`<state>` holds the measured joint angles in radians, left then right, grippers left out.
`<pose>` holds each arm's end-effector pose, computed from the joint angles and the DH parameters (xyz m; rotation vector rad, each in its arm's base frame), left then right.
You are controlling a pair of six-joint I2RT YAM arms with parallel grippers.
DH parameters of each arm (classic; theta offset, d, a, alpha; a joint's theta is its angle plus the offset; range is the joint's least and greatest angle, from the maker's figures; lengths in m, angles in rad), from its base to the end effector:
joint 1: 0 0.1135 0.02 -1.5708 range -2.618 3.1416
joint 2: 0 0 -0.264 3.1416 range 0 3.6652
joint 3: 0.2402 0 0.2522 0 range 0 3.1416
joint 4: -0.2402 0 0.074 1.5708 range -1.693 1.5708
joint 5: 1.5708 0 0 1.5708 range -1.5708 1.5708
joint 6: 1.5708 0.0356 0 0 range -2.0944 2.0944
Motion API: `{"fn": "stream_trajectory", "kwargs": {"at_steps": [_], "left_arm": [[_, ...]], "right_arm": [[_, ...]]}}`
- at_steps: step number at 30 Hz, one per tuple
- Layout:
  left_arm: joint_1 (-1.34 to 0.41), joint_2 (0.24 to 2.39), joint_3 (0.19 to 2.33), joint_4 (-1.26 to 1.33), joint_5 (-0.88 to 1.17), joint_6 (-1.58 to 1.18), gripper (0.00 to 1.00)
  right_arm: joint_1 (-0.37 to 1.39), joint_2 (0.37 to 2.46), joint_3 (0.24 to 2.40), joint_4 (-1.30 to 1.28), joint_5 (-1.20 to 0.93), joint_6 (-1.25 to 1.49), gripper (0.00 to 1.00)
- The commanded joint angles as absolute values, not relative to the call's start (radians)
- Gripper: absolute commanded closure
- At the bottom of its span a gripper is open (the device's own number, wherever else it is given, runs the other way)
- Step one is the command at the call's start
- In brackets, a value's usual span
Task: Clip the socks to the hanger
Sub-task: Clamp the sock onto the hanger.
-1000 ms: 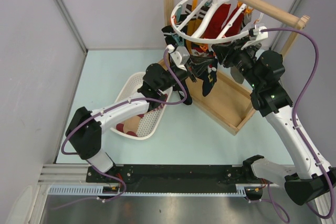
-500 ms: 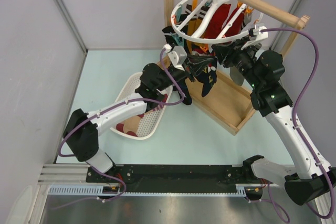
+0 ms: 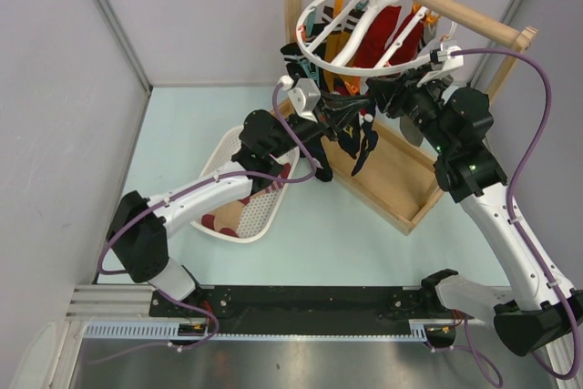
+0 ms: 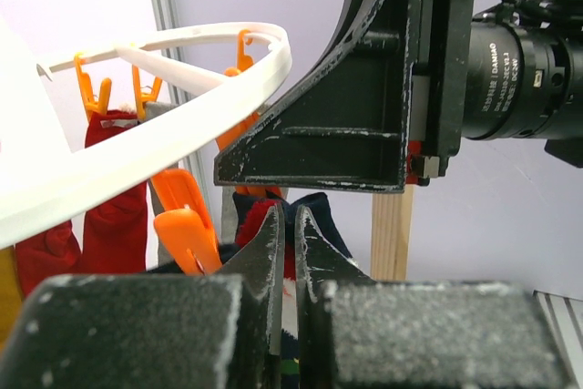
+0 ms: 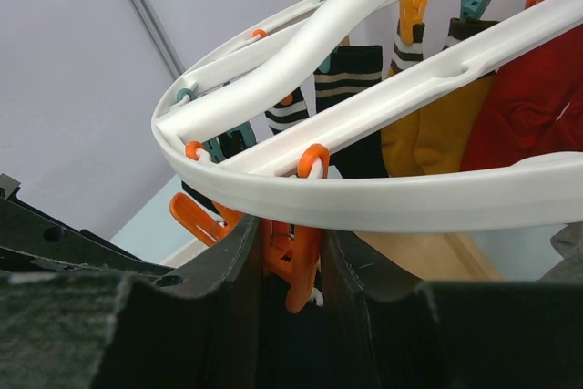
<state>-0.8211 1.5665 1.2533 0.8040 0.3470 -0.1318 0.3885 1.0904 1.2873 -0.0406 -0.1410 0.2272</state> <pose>0.2400 -0.2755 0.4098 0.6889 0.9466 -1.0348 0.2150 0.0934 0.4714 -0.2344 1.4246 0.6069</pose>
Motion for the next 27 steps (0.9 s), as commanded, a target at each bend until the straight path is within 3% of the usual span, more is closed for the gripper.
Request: {"fn": "stream_trajectory", "kwargs": {"at_steps": [1,11,15,24,27], "left_arm": [[-0.816,1.505,1.295,0.871,0.359,-0.156,1.0],[-0.816,1.523,1.302,0.842,0.368,-0.172,0.97],[-0.816,1.532,1.313,0.821,0.367,-0.173,0.92],[-0.816,1.49,1.327,0.758,0.348,-0.187,0.48],[-0.818,1.445,1.319,0.71,0.342,-0.19,0.29]], "right_arm": [[0.388,1.08,1.319,-0.015,-0.152,0.224,1.0],[0.387,1.042,1.316,-0.014,-0.15,0.227,0.42],[0.388,1.019,1.31,-0.02,-0.143,0.232,0.31],[0.387,0.919,1.301,-0.081,-0.118,0.187,0.18],[0.387,0.885,1.295,-0.121,-0.104,0.173,0.15]]}}
